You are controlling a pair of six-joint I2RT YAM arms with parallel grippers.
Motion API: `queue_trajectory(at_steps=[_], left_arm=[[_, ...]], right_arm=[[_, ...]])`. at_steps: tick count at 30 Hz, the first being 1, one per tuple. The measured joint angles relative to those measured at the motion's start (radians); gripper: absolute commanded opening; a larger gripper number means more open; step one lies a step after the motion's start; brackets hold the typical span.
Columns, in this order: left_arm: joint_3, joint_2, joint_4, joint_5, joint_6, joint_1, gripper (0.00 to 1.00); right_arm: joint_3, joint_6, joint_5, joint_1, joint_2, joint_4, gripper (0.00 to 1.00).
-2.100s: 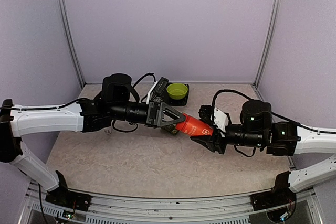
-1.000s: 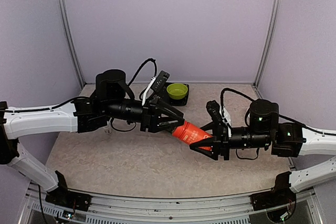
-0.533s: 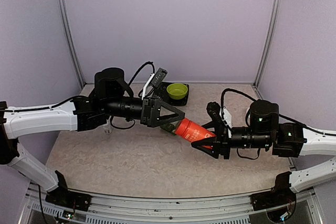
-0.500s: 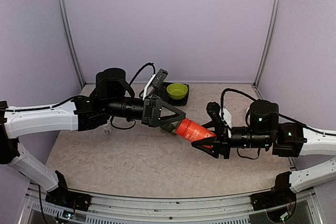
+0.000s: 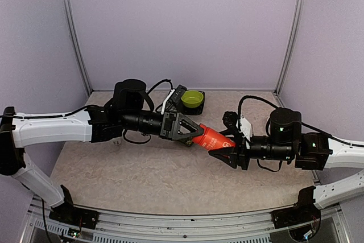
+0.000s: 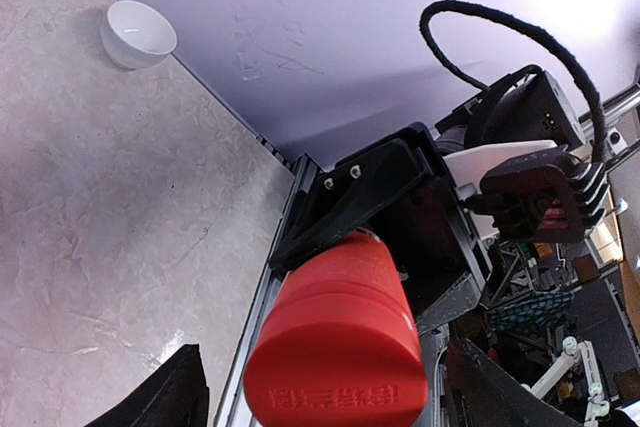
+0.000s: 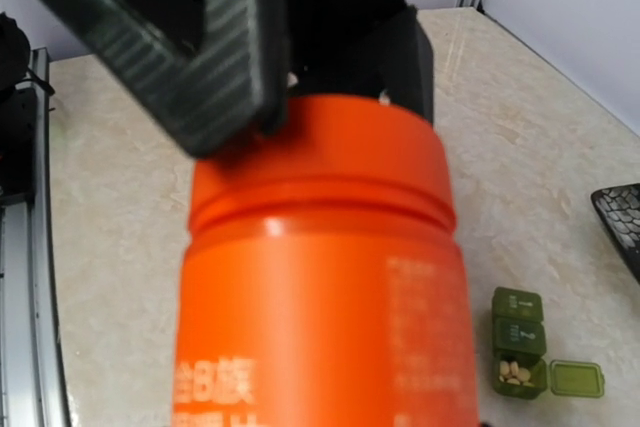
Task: Sort the pills into containers
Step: Screw the lid of the pill bottle onto the pill bottle.
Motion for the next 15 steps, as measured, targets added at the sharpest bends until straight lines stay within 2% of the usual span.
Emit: queue_trajectory(at_steps=[15], left_arm=[[0.000, 0.020, 0.058, 0.047, -0.002, -0.001, 0.47]], right_arm=[[-0.002, -0.001, 0.008, 0.003, 0.017, 0.023, 0.16]])
